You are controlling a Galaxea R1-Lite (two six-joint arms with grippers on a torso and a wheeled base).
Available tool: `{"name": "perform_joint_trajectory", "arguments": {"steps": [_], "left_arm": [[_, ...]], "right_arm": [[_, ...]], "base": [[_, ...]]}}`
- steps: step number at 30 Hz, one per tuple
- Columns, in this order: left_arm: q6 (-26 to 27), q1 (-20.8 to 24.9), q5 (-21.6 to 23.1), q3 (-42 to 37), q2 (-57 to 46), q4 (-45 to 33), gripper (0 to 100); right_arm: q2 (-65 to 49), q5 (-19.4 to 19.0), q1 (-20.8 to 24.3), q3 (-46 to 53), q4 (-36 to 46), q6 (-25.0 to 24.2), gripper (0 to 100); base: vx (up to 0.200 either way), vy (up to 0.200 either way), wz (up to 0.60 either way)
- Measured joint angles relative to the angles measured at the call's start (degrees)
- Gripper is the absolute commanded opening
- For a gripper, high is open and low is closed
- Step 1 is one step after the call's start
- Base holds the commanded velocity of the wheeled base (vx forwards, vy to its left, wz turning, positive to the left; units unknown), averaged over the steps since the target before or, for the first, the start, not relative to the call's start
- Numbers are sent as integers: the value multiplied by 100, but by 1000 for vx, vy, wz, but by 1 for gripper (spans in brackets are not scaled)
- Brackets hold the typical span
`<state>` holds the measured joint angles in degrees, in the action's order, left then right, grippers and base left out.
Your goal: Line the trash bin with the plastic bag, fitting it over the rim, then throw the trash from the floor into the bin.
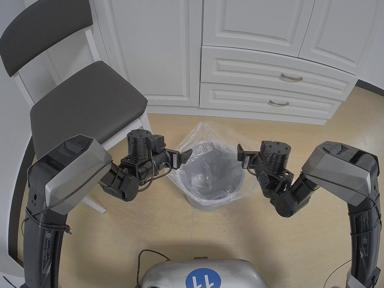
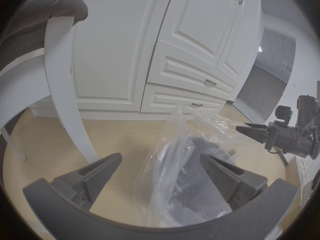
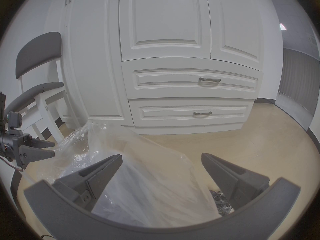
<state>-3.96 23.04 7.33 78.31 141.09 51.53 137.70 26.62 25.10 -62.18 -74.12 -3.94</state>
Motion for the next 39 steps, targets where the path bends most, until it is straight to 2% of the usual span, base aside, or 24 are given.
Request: {"name": "perform_joint_trajectory", "arguments": {"steps": [8,13,39], "left_arm": [[-17,-66,-16,346,260,-32,100],[-79,-100,-260,589,394,-51,100],[-110,-276,-624,1504,948,-273,100]], "right_arm": [[257,-44,-226,-313,5,2,100],[422,-134,-328,-473,2,-7,100],[1186,-150,-471,-1519,-66,-310,100]], "base": [[0,0,0],[0,0,0],[0,0,0]]}}
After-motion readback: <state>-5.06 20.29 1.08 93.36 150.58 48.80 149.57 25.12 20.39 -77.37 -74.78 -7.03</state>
